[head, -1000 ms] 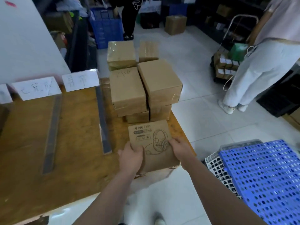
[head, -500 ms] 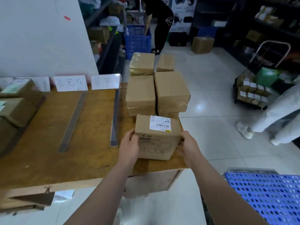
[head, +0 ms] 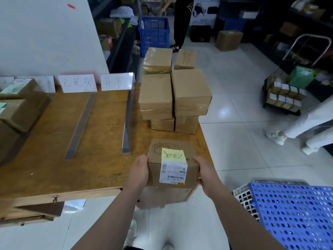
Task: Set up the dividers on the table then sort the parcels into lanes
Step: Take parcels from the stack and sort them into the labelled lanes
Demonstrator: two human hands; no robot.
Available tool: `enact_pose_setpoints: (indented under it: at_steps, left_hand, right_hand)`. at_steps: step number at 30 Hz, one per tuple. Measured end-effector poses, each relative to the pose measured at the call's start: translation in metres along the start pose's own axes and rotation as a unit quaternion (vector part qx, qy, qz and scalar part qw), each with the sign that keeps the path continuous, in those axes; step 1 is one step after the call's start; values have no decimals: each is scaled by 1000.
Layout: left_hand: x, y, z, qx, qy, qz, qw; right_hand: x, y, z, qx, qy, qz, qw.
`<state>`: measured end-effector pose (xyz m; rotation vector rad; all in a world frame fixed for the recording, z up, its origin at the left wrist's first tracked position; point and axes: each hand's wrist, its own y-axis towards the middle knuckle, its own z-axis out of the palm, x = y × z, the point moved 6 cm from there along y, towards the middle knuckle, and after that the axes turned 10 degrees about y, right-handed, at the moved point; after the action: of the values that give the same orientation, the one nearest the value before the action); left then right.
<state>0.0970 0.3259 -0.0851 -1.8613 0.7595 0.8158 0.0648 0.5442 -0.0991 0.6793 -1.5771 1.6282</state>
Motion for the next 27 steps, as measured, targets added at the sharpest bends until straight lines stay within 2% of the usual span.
enact_pose_setpoints:
  at_steps: [6,11,14,16,19,22,24,27]
  left_hand:
    - [25,7,11,58,53,22,997]
    - [24,1,19,130,76,-20,988]
    - [17,13,20,119,26,-10,992]
    - [9,19,17,92,18,18,995]
    - [5,25,12,41,60,29,997]
    - [14,30,13,22,82,15,996]
    - [23,33,16,20,78,3,997]
    - [33,31,24,40,113,-13,993]
  right_hand:
    - [-21,5,-7,-3,-11,3,1000]
    - [-25,6,-6,-16,-12,-9,1000]
    - [-28,5,-4,-12,19,11,1000]
    - [-29,1,-1,21,25,36,999]
    - [-27,2,-2,38,-40,52,997]
    - [-8,19,-13,-45,-146,-18,988]
    - [10,30,-13,-69,-219,-65,971]
    - [23,42,-5,-27,-258,-83,962]
